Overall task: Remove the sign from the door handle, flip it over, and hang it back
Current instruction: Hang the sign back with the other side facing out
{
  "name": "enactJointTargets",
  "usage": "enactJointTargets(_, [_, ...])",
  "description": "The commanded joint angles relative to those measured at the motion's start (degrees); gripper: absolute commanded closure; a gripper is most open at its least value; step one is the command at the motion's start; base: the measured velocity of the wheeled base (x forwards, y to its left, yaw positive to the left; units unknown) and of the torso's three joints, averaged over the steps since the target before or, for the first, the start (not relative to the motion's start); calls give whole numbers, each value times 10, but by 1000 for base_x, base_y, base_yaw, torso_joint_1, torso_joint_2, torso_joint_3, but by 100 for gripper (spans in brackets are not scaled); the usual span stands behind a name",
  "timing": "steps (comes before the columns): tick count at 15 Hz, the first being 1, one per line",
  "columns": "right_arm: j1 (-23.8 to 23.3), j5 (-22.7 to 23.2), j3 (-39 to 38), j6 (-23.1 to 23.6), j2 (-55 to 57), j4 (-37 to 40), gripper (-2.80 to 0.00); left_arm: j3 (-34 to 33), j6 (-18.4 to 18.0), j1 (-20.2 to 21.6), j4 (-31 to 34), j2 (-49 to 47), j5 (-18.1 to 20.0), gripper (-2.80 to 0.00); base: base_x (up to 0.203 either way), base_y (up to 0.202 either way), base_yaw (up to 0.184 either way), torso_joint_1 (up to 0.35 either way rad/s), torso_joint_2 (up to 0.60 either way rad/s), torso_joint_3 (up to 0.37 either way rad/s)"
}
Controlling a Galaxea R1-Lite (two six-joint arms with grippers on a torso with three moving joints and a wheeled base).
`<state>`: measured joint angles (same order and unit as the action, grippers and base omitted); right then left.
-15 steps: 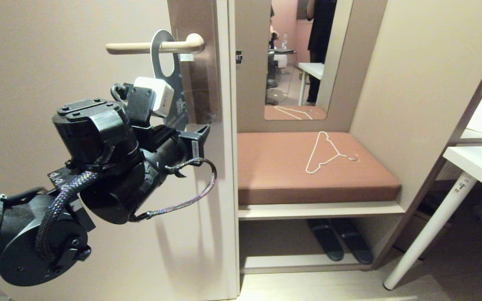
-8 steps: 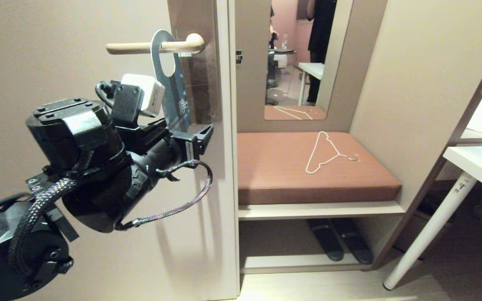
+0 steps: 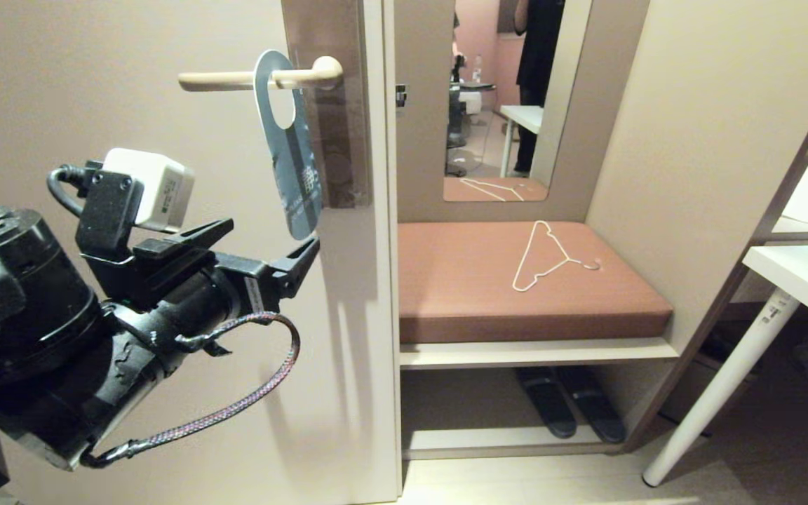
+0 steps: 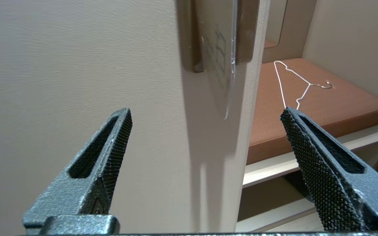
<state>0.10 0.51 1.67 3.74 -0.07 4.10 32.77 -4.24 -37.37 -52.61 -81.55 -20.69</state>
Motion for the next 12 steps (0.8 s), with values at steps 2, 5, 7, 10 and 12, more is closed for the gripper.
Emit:
enactJointTargets(2, [0,0,0,0,1,0,0,-16,-1,6,-2,40,-1,-280,0,0,0,0,0,0])
enactJointTargets(5, [0,0,0,0,1,0,0,-19,-2,12,1,57,0,-280,0,0,0,0,0,0])
enactJointTargets(7, [0,0,0,0,1,0,0,-19,-2,18,2,64,2,-280,0,0,0,0,0,0])
enactJointTargets(10, [0,0,0,0,1,0,0,-17,-2,20,2,65,3,-280,0,0,0,0,0,0])
enactJointTargets(12, [1,0,0,0,1,0,0,-18,-2,26,2,67,6,0,0,0,0,0,0,0])
